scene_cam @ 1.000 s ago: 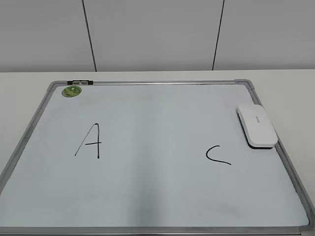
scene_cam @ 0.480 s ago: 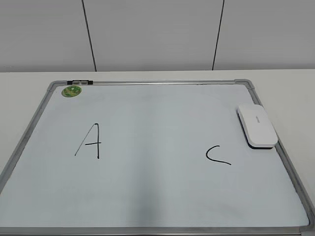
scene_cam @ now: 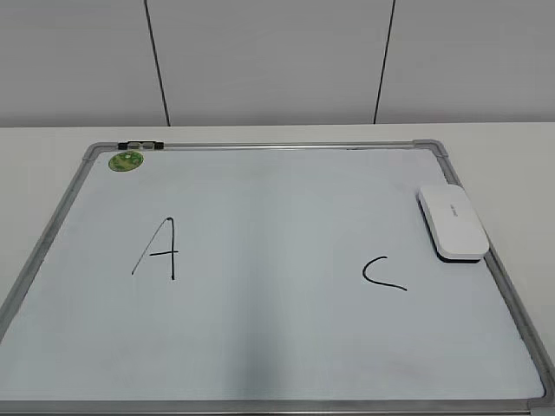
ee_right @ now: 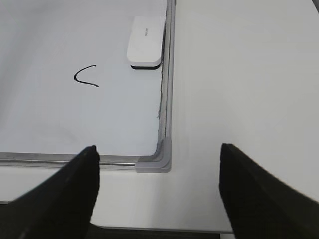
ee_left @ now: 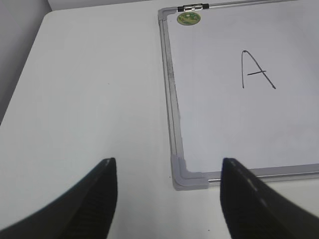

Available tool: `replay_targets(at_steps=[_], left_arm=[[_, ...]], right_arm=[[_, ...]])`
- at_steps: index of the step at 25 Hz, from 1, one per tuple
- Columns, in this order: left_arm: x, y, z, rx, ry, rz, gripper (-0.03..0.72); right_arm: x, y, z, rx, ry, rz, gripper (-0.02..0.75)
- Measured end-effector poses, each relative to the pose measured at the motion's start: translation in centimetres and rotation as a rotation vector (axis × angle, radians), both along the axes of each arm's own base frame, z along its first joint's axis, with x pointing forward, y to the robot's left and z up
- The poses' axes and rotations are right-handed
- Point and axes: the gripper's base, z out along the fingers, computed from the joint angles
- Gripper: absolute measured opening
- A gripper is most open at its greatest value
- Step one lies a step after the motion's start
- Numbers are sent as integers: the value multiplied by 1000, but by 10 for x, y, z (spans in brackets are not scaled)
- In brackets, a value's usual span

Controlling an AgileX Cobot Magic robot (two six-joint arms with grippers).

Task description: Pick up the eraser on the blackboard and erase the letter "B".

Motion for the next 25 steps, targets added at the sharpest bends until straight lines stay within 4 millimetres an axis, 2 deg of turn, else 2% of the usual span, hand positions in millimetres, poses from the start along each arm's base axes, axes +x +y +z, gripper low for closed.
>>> replay_targets(at_steps=[25], left_arm=[[0,0,0,0,0,0,473]], right_arm=[[0,0,0,0,0,0,555]])
